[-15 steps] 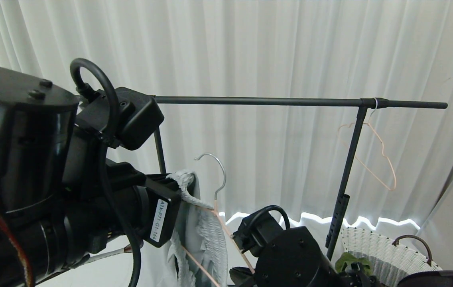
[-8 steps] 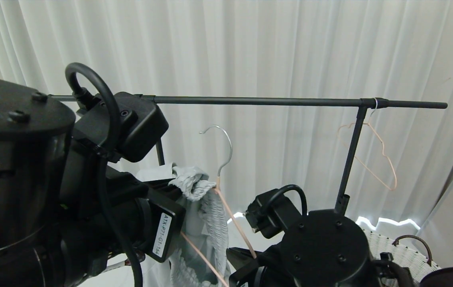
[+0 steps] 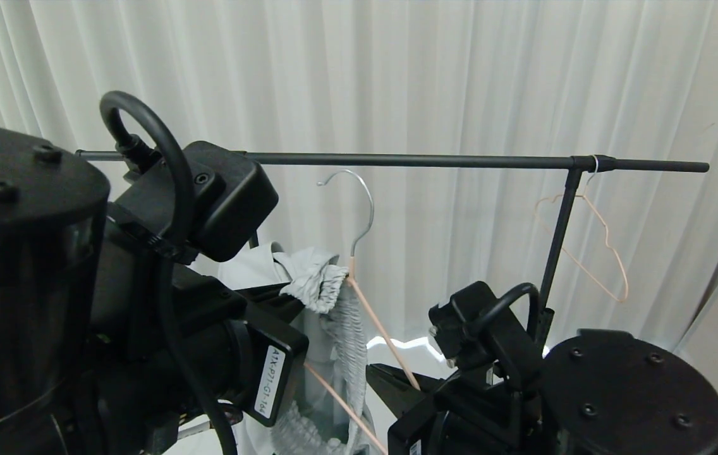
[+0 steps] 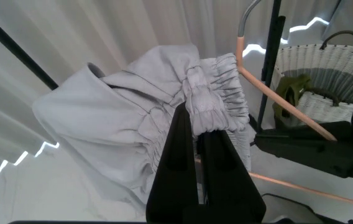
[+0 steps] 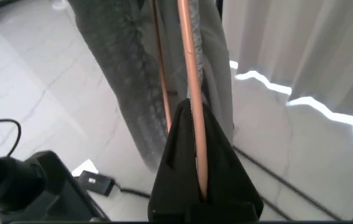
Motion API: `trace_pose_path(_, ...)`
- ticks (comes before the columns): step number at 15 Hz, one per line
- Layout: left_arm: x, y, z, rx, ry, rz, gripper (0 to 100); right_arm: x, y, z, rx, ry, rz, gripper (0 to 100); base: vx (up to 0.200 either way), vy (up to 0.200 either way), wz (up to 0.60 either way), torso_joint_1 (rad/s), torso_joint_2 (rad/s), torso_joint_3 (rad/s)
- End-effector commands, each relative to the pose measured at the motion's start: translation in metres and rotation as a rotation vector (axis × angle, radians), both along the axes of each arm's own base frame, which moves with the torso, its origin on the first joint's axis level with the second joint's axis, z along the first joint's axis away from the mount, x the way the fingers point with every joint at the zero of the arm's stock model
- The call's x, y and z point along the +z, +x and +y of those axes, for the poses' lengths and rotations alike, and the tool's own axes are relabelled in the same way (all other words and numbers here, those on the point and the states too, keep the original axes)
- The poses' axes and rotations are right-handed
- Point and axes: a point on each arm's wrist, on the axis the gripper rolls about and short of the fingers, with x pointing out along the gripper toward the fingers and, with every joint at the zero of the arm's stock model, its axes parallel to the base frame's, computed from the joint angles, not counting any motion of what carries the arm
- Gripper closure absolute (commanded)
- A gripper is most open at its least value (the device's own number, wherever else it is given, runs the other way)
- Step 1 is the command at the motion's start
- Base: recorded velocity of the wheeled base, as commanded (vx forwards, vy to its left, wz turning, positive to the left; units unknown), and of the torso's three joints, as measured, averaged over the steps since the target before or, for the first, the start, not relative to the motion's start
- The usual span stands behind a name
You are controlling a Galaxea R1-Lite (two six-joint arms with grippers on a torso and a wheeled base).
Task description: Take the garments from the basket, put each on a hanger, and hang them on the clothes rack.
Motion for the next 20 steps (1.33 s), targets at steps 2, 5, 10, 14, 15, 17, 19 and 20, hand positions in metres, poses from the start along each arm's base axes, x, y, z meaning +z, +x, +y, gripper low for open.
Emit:
trace_pose_path(2,0.003,0.001,0.000,0.015,-0.016,-0.017,100,-0.006,0.001,-0.006,-0.002,0.002,-0.032,100,0.000,0.000,0.00,0.000,0.00,0.000)
trace_pose_path(5,0.004,0.001,-0.001,0.017,-0.023,-0.024,100,-0.006,0.002,-0.010,-0.006,0.031,-0.069,100,0.000,0.000,0.00,0.000,0.00,0.000)
trace_pose_path(10,0.004,0.001,0.000,0.018,-0.024,-0.027,100,0.002,0.005,-0.010,-0.008,0.079,-0.140,100,0.000,0.000,0.00,0.000,0.00,0.000)
trace_pose_path(14,0.004,0.001,0.000,0.042,-0.017,-0.037,100,0.009,0.007,-0.011,-0.015,0.109,-0.179,100,0.000,0.000,0.00,0.000,0.00,0.000)
trace_pose_path(15,0.004,0.001,0.000,0.042,-0.017,-0.037,100,0.009,0.007,-0.011,-0.015,0.107,-0.186,100,0.000,0.000,0.00,0.000,0.00,0.000)
trace_pose_path(17,0.003,0.001,0.000,0.043,-0.013,-0.036,0,0.010,0.007,-0.011,-0.013,0.108,-0.195,100,0.000,0.000,0.00,0.000,0.00,0.000)
trace_pose_path(19,0.003,0.001,0.000,0.045,-0.012,-0.036,0,0.012,0.007,-0.011,-0.013,0.115,-0.202,100,0.000,0.000,0.00,0.000,0.00,0.000)
trace_pose_path(20,0.003,0.001,0.000,0.045,-0.014,-0.036,0,0.015,0.006,-0.011,-0.011,0.130,-0.216,100,0.000,0.000,0.00,0.000,0.00,0.000)
